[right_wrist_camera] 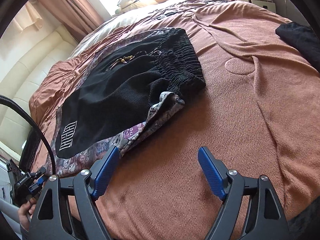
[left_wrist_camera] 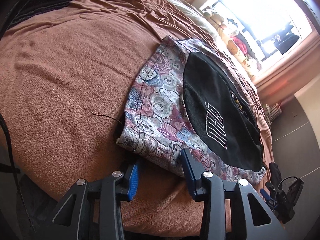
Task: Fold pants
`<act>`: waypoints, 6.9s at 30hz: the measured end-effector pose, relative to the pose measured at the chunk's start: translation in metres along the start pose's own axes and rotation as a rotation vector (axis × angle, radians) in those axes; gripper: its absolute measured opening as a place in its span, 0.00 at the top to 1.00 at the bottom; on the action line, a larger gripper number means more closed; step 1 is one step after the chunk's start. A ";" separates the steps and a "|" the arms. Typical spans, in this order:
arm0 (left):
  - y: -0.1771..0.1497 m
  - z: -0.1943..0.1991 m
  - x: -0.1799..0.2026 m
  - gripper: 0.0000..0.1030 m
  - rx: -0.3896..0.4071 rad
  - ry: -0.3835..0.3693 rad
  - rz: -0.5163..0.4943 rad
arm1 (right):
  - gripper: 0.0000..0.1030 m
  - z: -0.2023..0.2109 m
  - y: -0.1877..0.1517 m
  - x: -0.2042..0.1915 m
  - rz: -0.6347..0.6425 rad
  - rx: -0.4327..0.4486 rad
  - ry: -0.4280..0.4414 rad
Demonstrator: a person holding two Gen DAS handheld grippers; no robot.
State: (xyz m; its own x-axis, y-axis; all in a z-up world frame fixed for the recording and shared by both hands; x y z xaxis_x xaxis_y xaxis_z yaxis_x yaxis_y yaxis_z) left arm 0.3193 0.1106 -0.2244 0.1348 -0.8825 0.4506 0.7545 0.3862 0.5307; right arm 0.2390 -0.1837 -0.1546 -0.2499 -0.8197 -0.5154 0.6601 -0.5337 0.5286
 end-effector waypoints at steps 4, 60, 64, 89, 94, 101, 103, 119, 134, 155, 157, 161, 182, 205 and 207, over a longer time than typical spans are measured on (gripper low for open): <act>0.001 0.000 -0.002 0.88 0.008 0.028 0.001 | 0.23 -0.023 0.011 0.001 -0.026 -0.015 0.021; 0.266 0.021 0.136 0.95 0.285 0.058 -0.269 | 0.93 -0.049 0.140 -0.036 -0.244 0.153 0.288; 0.284 -0.001 0.142 0.95 0.286 0.037 -0.282 | 0.93 -0.065 0.153 -0.038 -0.311 0.153 0.275; 0.391 -0.222 0.133 0.95 0.112 0.072 -0.309 | 0.93 -0.195 0.241 -0.040 -0.331 0.063 0.182; 0.404 -0.258 0.126 0.95 0.074 0.093 -0.299 | 0.63 -0.201 0.247 -0.039 -0.326 0.026 0.233; 0.409 -0.284 0.119 0.60 -0.018 0.147 -0.350 | 0.33 -0.170 0.253 -0.042 -0.261 0.089 0.250; 0.410 -0.277 0.118 0.38 0.001 0.165 -0.388 | 0.33 -0.166 0.255 -0.044 -0.197 0.103 0.178; 0.396 -0.316 0.128 0.32 -0.062 0.242 -0.794 | 0.33 -0.181 0.251 -0.059 0.044 0.066 -0.169; 0.395 -0.369 0.141 0.53 -0.085 0.249 -0.864 | 0.45 -0.208 0.249 -0.048 0.072 0.068 -0.179; 0.442 -0.342 0.163 0.93 0.087 0.362 -0.818 | 0.91 -0.203 0.273 -0.050 0.039 0.150 -0.087; 0.443 -0.352 0.163 0.93 0.081 0.374 -0.822 | 0.91 -0.208 0.275 -0.049 0.032 0.155 -0.089; 0.448 -0.369 0.163 0.93 0.079 0.370 -0.793 | 0.91 -0.216 0.278 -0.047 0.036 0.165 -0.095; 0.448 -0.298 0.136 0.38 -0.008 0.406 -0.652 | 0.34 -0.191 0.267 -0.046 -0.030 0.188 -0.093; 0.360 -0.112 0.093 0.38 0.013 0.354 -0.526 | 0.35 -0.123 0.193 -0.021 -0.121 0.168 -0.029; 0.349 -0.107 0.096 0.38 0.017 0.346 -0.530 | 0.35 -0.118 0.189 -0.016 -0.138 0.162 -0.006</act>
State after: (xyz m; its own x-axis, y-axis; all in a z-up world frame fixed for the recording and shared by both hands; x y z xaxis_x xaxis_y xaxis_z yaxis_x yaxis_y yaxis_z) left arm 0.6645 0.1320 -0.0725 -0.0525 -0.9897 -0.1329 0.7658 -0.1253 0.6308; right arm 0.4510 -0.2469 -0.1260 -0.3348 -0.7378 -0.5862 0.4968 -0.6668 0.5555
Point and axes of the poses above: each gripper's, at about its wrist camera, not at the fingertips, and z roughly against the way its jaws point, x to its right, y to its top, the point moved 2 cm from there along -z, roughly the way its jaws point, and after that the axes turned 13 degrees about -z, right-handed, at the moved point
